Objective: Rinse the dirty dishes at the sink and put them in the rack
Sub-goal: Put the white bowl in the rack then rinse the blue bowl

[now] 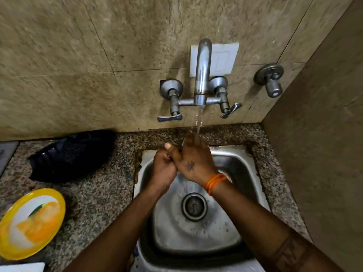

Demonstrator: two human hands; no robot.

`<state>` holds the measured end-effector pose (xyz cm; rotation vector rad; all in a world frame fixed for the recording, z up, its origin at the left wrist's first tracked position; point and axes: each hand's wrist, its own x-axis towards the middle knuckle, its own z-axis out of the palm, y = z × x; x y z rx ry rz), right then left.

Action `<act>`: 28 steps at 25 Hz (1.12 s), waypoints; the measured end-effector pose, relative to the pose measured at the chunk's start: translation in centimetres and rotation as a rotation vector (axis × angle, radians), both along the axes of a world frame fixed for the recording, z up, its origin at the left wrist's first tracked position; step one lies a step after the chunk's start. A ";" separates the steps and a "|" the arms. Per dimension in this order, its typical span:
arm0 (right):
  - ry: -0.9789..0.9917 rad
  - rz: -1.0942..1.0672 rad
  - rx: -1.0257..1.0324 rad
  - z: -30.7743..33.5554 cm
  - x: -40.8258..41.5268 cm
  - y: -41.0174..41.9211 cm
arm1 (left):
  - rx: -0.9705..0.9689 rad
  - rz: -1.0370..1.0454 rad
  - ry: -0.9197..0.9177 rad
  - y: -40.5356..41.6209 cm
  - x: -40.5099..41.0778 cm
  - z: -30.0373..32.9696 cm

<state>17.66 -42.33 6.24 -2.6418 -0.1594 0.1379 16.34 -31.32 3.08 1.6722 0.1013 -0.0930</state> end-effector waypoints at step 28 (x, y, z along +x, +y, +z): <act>-0.053 -0.524 1.062 -1.8 -5.3 -5.0 | 0.061 -0.285 0.538 -3.1 5.7 4.9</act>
